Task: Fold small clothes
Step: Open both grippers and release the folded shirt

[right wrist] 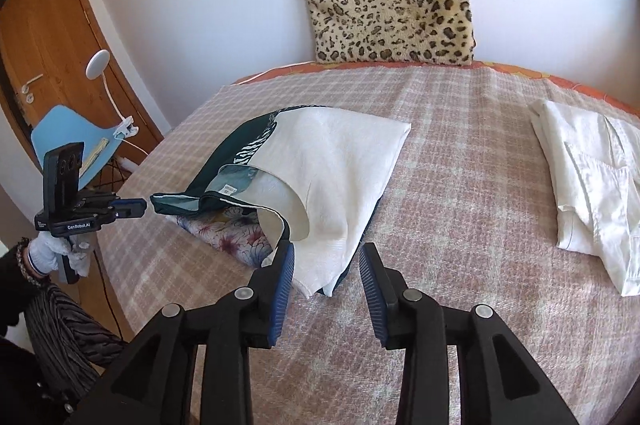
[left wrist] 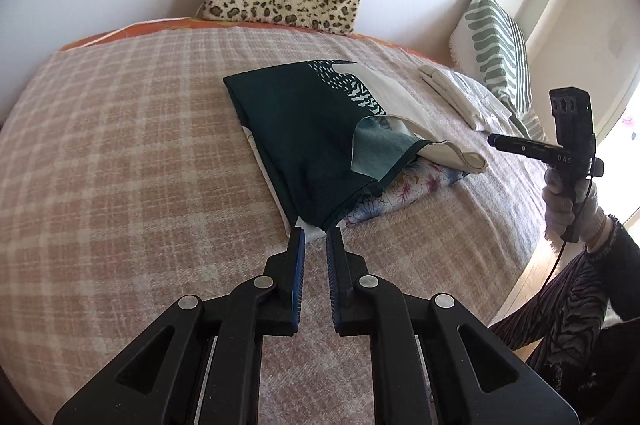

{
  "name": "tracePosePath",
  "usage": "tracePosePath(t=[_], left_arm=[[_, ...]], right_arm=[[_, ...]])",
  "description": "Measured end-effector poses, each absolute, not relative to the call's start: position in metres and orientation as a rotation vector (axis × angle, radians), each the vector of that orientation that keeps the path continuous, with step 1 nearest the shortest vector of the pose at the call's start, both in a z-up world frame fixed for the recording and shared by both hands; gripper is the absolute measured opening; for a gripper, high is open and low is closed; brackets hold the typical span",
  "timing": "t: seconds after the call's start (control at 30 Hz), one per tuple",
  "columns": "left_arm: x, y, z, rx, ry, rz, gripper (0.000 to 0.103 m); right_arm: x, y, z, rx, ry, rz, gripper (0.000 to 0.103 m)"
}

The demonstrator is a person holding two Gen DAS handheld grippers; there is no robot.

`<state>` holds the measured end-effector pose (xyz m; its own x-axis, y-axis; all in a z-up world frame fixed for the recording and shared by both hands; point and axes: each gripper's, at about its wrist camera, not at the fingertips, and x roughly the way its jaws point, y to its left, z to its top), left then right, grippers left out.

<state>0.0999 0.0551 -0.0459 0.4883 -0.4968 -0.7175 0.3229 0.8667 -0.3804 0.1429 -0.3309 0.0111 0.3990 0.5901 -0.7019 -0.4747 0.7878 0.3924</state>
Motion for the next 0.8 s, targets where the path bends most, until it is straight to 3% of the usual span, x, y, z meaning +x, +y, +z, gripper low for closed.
tracePosePath(t=[0.13, 0.23, 0.27, 0.3, 0.33, 0.47, 0.53, 0.6, 0.63, 0.67, 0.8], left_arm=[[0.105, 0.05, -0.047, -0.283, 0.956, -0.481, 0.01], [0.099, 0.025, -0.036, -0.096, 0.886, -0.476, 0.011], [0.093, 0.012, -0.032, 0.013, 0.853, -0.476, 0.018], [0.087, 0.001, -0.031, 0.108, 0.825, -0.473, 0.035], [0.082, -0.008, -0.032, 0.168, 0.803, -0.476, 0.042], [0.077, -0.029, -0.043, 0.309, 0.784, -0.487, 0.044], [0.08, -0.034, -0.052, 0.38, 0.786, -0.468, 0.039], [0.087, -0.036, -0.061, 0.428, 0.809, -0.435, 0.004], [0.09, -0.035, -0.063, 0.437, 0.816, -0.423, 0.004], [0.093, -0.032, -0.062, 0.431, 0.812, -0.42, 0.004], [0.092, -0.025, -0.046, 0.487, 0.732, -0.373, 0.002]], right_arm=[[0.153, -0.337, -0.002, 0.35, 1.018, 0.688, 0.04], [0.158, -0.339, -0.011, 0.453, 1.048, 0.669, 0.04], [0.158, -0.338, -0.011, 0.458, 1.051, 0.667, 0.041], [0.158, -0.334, -0.012, 0.426, 1.059, 0.659, 0.042], [0.157, -0.329, -0.012, 0.373, 1.071, 0.633, 0.044], [0.154, -0.322, -0.024, 0.373, 1.136, 0.624, 0.046], [0.155, -0.322, -0.033, 0.416, 1.171, 0.641, 0.045], [0.155, -0.318, -0.036, 0.418, 1.183, 0.651, 0.033], [0.155, -0.317, -0.036, 0.419, 1.182, 0.66, 0.018], [0.156, -0.315, -0.035, 0.413, 1.181, 0.664, 0.012], [0.157, -0.313, -0.018, 0.357, 1.127, 0.662, 0.003]])
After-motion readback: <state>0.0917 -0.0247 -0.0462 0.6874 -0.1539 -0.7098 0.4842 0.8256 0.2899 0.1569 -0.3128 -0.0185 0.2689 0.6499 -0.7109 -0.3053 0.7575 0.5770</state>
